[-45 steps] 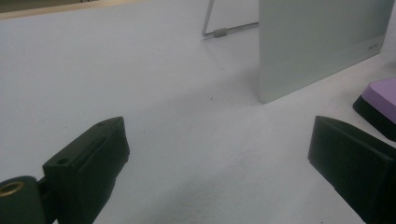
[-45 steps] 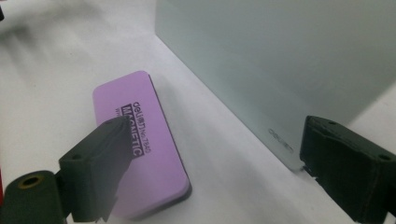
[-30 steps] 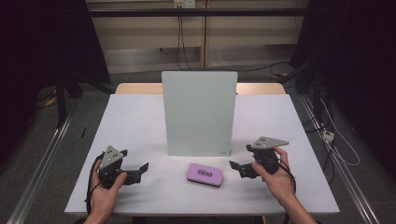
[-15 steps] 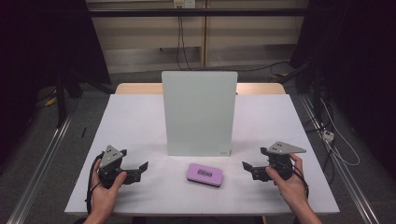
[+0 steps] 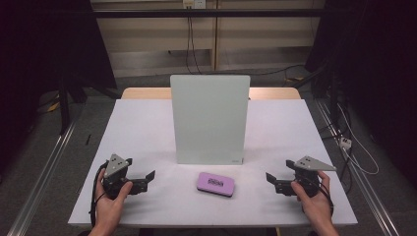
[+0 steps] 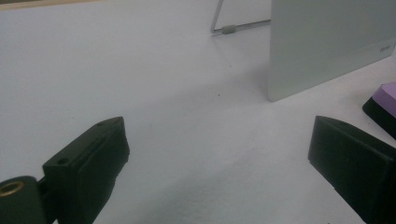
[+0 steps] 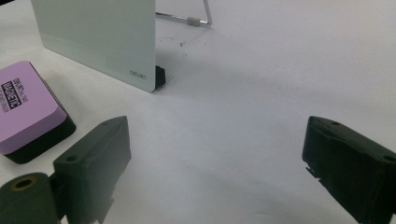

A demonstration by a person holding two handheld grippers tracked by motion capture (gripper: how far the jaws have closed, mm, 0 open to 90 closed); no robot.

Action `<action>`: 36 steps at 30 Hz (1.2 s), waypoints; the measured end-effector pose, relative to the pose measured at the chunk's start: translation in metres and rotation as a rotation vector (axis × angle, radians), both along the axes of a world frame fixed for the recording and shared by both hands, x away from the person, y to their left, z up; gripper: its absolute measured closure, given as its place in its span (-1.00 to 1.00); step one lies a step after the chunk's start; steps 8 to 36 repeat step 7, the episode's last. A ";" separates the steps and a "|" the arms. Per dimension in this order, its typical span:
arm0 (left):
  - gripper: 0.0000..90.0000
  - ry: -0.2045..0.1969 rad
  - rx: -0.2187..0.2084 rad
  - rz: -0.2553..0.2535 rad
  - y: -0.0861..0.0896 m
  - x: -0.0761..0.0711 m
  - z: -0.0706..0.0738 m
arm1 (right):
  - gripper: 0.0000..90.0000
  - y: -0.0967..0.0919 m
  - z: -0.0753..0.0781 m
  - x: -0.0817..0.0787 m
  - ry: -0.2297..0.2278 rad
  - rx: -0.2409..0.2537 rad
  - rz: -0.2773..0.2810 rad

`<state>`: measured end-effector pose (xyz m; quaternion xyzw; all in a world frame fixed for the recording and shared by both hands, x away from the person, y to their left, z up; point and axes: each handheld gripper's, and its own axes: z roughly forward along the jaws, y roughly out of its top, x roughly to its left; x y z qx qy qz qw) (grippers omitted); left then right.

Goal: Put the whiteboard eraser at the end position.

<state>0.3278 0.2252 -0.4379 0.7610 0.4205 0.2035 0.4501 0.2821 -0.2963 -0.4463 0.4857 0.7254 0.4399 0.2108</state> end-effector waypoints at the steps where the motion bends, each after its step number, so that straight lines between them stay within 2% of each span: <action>1: -0.89 -0.001 -0.007 0.001 0.000 0.000 0.001 | -0.82 0.000 -0.001 -0.001 -0.004 -0.004 0.001; 36: -0.89 -0.001 -0.004 0.005 0.003 0.000 0.001 | -0.83 0.003 0.000 0.000 -0.009 -0.001 0.002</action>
